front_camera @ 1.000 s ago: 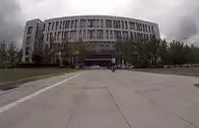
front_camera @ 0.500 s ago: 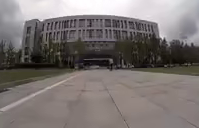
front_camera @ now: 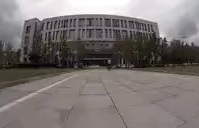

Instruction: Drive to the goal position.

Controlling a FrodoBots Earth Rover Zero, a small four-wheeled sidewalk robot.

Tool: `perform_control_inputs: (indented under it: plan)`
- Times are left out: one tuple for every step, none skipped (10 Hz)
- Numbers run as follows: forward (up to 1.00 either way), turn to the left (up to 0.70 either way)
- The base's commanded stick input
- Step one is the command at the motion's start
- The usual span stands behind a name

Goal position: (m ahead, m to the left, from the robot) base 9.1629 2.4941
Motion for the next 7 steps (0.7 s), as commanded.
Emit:
perform_control_inputs:
  plan:
    - [0.70,0.00]
    - [0.70,0.00]
    - [0.70,0.00]
    - [0.70,0.00]
    - [0.70,0.00]
    - [0.70,0.00]
    - [0.70,0.00]
